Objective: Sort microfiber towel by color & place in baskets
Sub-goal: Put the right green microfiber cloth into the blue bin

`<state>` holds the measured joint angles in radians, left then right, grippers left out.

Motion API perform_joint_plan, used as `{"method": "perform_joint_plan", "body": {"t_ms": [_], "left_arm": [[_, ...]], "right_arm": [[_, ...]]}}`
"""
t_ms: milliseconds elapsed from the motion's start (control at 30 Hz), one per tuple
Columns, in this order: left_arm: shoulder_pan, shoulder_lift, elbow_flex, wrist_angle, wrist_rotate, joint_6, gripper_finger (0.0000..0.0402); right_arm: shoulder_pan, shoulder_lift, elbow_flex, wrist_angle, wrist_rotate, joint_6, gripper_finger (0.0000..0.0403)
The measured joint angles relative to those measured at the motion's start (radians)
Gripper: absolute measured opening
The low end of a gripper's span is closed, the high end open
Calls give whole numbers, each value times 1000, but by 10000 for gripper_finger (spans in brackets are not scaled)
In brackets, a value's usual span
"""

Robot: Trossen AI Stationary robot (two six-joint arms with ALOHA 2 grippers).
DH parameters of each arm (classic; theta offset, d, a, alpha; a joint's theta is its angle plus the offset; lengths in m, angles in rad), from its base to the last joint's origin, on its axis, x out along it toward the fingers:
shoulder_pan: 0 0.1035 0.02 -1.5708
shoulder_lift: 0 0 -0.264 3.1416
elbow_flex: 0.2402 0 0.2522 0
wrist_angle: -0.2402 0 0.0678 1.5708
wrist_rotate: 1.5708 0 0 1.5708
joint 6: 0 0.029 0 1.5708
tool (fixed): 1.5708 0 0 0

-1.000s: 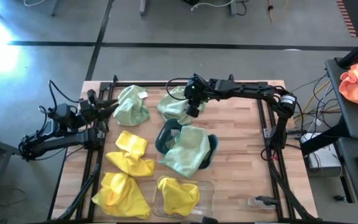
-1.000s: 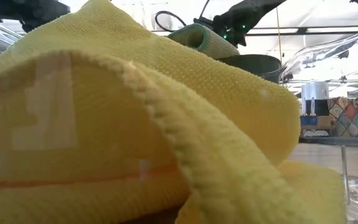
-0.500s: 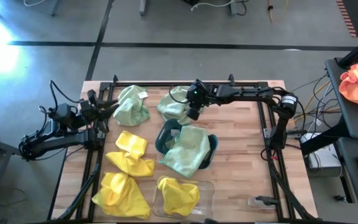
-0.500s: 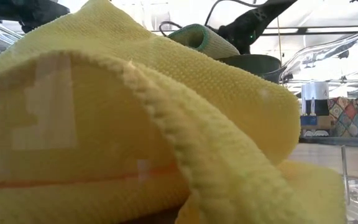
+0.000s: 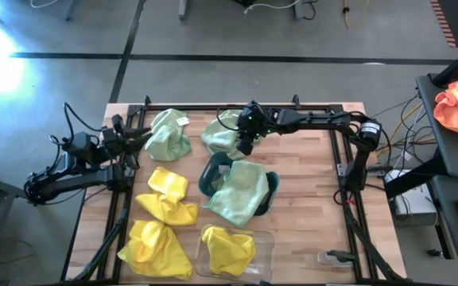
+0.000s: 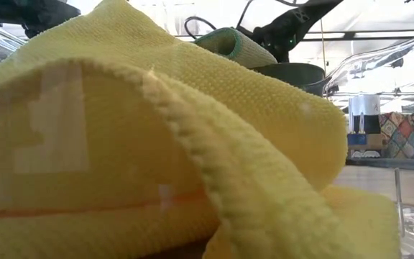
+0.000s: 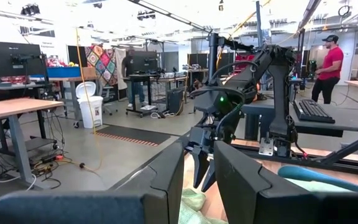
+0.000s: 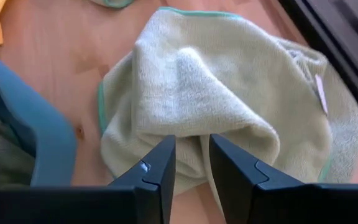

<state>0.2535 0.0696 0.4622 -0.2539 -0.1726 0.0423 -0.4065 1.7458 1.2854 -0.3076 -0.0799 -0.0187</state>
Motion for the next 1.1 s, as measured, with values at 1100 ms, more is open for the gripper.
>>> {"method": "perform_joint_plan", "body": {"t_ms": [1100], "left_arm": [[0,1,0,22,7,-8,75]], "right_arm": [[6,-2,2,-168,224,13,77]]}}
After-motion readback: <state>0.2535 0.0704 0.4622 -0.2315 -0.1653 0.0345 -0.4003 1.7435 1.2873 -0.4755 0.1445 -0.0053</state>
